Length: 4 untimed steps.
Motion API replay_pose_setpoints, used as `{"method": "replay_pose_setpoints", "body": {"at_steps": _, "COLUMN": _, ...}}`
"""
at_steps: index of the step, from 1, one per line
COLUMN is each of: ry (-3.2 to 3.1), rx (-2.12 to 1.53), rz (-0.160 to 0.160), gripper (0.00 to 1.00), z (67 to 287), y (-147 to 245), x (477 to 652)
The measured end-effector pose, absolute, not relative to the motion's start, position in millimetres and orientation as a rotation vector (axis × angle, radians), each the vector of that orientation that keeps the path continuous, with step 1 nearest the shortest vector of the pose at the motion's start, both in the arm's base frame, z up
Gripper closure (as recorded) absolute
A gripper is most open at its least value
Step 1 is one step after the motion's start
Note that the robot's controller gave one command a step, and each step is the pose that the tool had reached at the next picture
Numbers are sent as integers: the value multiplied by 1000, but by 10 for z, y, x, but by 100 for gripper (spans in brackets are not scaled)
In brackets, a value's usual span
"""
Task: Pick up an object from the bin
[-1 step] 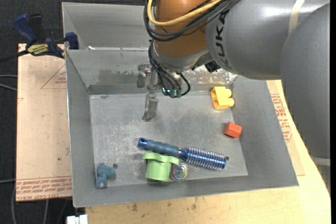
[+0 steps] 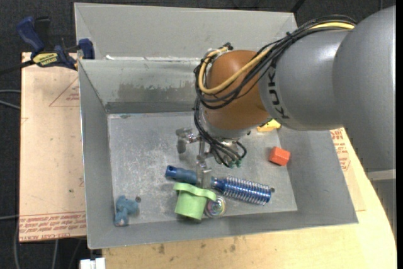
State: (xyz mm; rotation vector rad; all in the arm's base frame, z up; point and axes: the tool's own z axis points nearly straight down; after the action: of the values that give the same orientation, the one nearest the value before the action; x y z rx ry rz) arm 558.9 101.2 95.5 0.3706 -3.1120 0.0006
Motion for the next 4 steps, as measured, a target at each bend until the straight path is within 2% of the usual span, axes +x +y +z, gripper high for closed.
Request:
{"method": "replay_pose_setpoints", "body": {"at_steps": 1, "ry": -3089, "rx": 690, "rz": -1, "gripper": 0, "z": 730, "y": 1018, "x": 4899}}
{"method": "replay_pose_setpoints", "body": {"at_steps": 2, "ry": -3091, "rx": 689, "rz": -2, "gripper": 100, "z": 740, "y": 1020, "x": 4907}}
{"method": "replay_pose_setpoints", "body": {"at_steps": 3, "ry": -2976, "rx": 1045, "rz": -1, "gripper": 100, "z": 2614, "y": 1271, "x": 4910}}
{"method": "replay_pose_setpoints", "body": {"at_steps": 4, "ry": -2841, "rx": 1333, "rz": -3, "gripper": 100, "z": 1956, "y": 1261, "x": 4806}}
